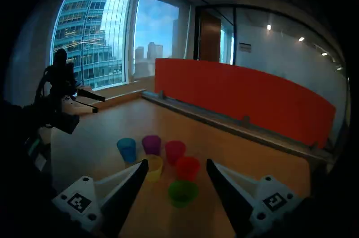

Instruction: Pour water

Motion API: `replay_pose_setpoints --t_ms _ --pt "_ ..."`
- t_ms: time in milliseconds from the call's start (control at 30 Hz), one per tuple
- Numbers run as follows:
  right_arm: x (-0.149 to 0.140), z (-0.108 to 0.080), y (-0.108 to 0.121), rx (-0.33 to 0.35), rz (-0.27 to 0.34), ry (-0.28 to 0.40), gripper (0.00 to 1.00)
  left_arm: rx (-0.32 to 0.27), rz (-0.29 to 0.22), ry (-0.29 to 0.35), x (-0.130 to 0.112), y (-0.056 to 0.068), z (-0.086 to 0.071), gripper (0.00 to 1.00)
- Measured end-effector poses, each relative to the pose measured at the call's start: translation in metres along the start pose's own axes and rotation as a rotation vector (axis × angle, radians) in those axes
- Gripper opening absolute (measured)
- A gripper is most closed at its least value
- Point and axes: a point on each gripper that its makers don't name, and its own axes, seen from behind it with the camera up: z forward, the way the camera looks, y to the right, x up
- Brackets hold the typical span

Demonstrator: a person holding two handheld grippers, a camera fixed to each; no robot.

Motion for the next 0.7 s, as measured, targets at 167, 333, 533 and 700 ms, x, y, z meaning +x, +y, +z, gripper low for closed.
replay_pose_setpoints --t_ms 167,333,533,700 --pt "-0.016 0.009 0.004 0.003 0.001 -0.021 1.00 -0.013 0.006 -0.033 -0.016 0.002 0.009 0.93" --pt "-0.037 0.020 0.009 0.000 -0.007 -0.053 1.00 -0.011 0.014 -0.058 -0.032 0.000 0.018 0.93" --pt "-0.066 0.034 0.013 -0.001 -0.015 -0.097 1.00 -0.012 0.025 -0.098 -0.055 0.000 0.028 0.93" --pt "-0.089 0.044 0.015 0.002 -0.012 -0.130 1.00 -0.024 0.031 -0.135 -0.074 0.003 0.035 0.93"
